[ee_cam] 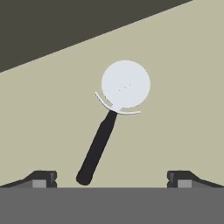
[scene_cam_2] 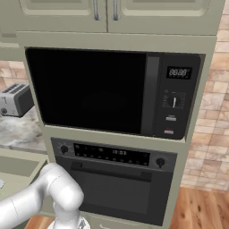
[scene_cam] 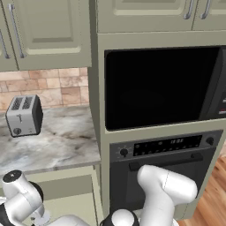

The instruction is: Take the pizza cutter from the drawer on the left and place it on the dining counter for cutting.

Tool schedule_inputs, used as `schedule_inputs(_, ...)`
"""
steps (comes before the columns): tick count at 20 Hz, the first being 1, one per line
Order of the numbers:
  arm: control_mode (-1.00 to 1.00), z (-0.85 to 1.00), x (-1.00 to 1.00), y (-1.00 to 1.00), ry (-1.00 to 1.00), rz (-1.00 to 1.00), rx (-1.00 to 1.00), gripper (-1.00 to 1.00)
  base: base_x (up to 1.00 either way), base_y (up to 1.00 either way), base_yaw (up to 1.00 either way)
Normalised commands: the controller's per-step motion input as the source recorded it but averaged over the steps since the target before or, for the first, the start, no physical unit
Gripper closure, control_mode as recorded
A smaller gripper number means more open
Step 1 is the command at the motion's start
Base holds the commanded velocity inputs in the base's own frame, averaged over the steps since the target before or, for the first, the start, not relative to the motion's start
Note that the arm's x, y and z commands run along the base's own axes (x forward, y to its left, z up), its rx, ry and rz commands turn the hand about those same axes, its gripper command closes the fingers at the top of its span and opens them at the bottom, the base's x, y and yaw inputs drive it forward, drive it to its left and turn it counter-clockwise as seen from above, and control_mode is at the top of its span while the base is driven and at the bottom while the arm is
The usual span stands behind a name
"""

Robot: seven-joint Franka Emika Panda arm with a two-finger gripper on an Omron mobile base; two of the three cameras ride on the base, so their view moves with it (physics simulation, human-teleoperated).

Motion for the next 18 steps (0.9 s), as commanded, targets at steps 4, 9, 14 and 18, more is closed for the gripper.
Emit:
schedule_inputs(4, -1.0, -0.11, 0.0, 0.0, 0.0, 0.0, 0.0, -1.0, 0.0, 0.0, 0.0)
schedule_inputs(9, -1.0, -0.18, 0.0, 0.0, 0.0, 0.0, 0.0, -1.0, 0.0, 0.0, 0.0)
schedule_inputs(14, -1.0, -0.15, 0.0, 0.0, 0.0, 0.0, 0.0, -1.0, 0.0, 0.0, 0.0)
schedule_inputs(18, -1.0, -0.08, 0.0, 0.0, 0.0, 0.0, 0.0, -1.0, 0.0, 0.0, 0.0)
